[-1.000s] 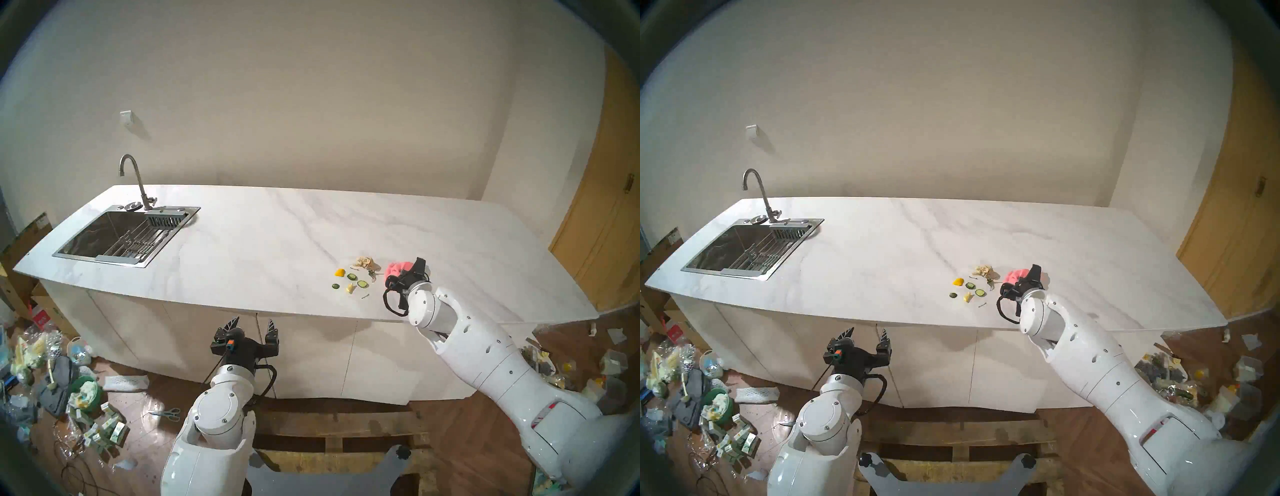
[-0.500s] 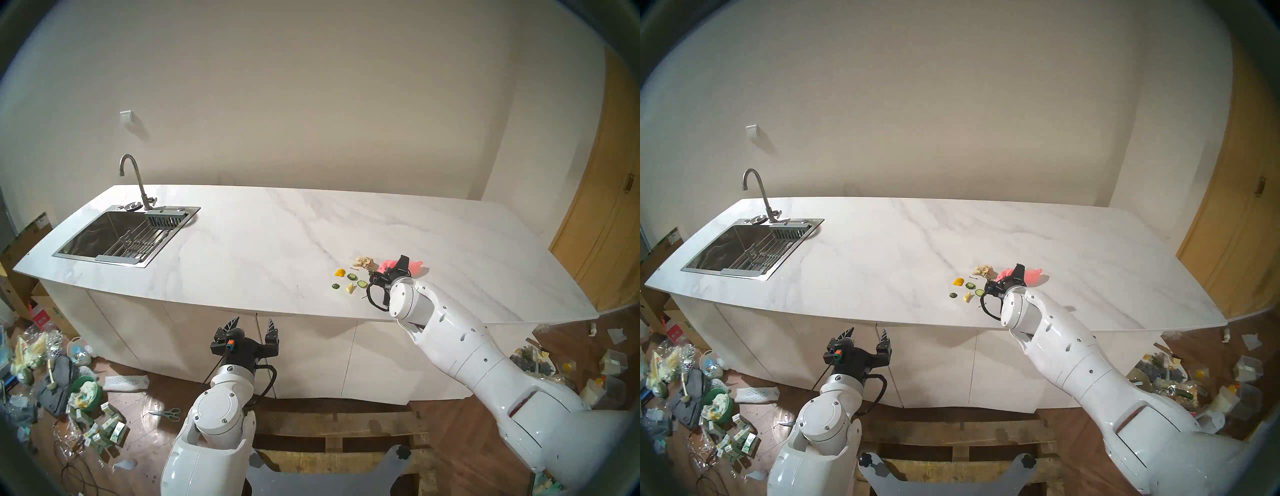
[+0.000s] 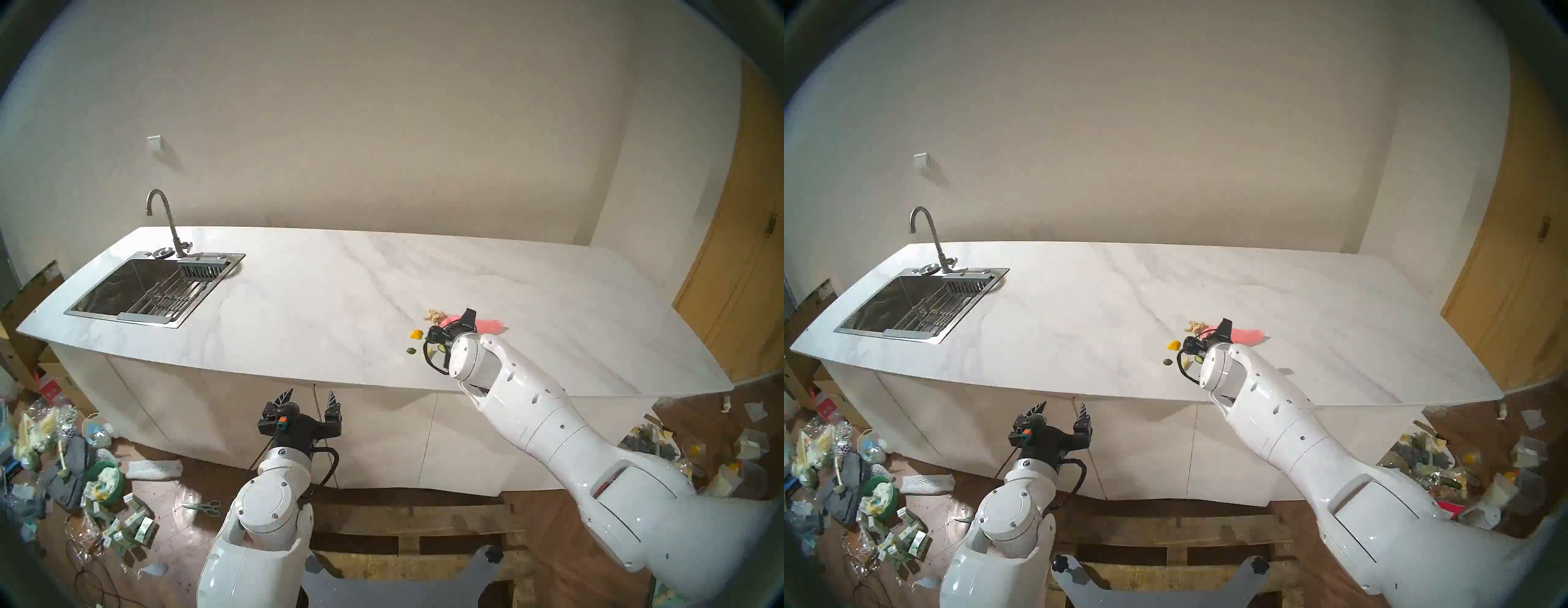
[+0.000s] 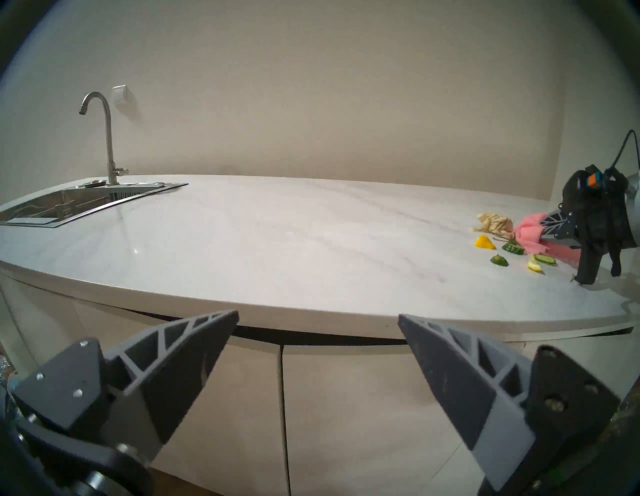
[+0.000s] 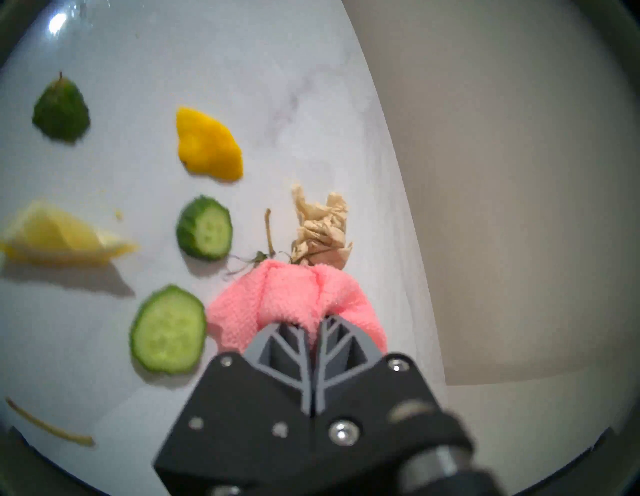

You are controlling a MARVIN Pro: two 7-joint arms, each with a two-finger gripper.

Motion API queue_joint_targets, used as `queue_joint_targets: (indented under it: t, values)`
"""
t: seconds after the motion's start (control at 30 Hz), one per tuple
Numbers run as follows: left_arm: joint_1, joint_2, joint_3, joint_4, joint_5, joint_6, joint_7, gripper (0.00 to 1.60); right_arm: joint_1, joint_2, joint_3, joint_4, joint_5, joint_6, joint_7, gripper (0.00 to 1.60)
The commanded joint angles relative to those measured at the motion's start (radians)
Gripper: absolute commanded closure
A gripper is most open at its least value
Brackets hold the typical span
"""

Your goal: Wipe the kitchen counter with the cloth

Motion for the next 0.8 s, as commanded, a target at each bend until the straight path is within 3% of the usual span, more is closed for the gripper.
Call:
queue_joint_targets:
  t: [0.0, 0.37, 0.43, 0.47, 0.5, 0.67, 0.77]
  values:
    - [-0.007, 0.001, 0.002, -0.025, -0.001, -0.006, -0.004, 0.00, -0.019, -0.107, -0.050, 0.001, 0.007, 0.005, -0.001, 1.60]
    - [-0.007, 0.001, 0.003, -0.024, -0.001, -0.007, -0.004, 0.00, 0.040, -0.219, -0.118, 0.064, 0.027, 0.018, -0.030, 1.60]
    - [-0.007, 0.001, 0.003, -0.024, -0.001, -0.007, -0.004, 0.00, 0.066, -0.278, -0.111, 0.117, 0.027, 0.016, -0.042, 1.60]
    - [-0.007, 0.001, 0.003, -0.024, -0.001, -0.007, -0.004, 0.00, 0.066, -0.278, -0.111, 0.117, 0.027, 0.016, -0.042, 1.60]
    - [-0.007, 0.001, 0.003, -0.024, -0.001, -0.007, -0.004, 0.00, 0.079, -0.242, -0.152, 0.090, 0.055, 0.013, -0.037, 1.60]
    - [-0.006, 0.002, 0.003, -0.027, -0.002, -0.006, -0.005, 0.00, 0.115, -0.304, -0.094, 0.188, 0.054, 0.022, -0.082, 1.60]
    - [-0.005, 0.002, 0.003, -0.028, -0.002, -0.006, -0.006, 0.00, 0.124, -0.297, -0.057, 0.210, 0.072, 0.015, -0.107, 1.60]
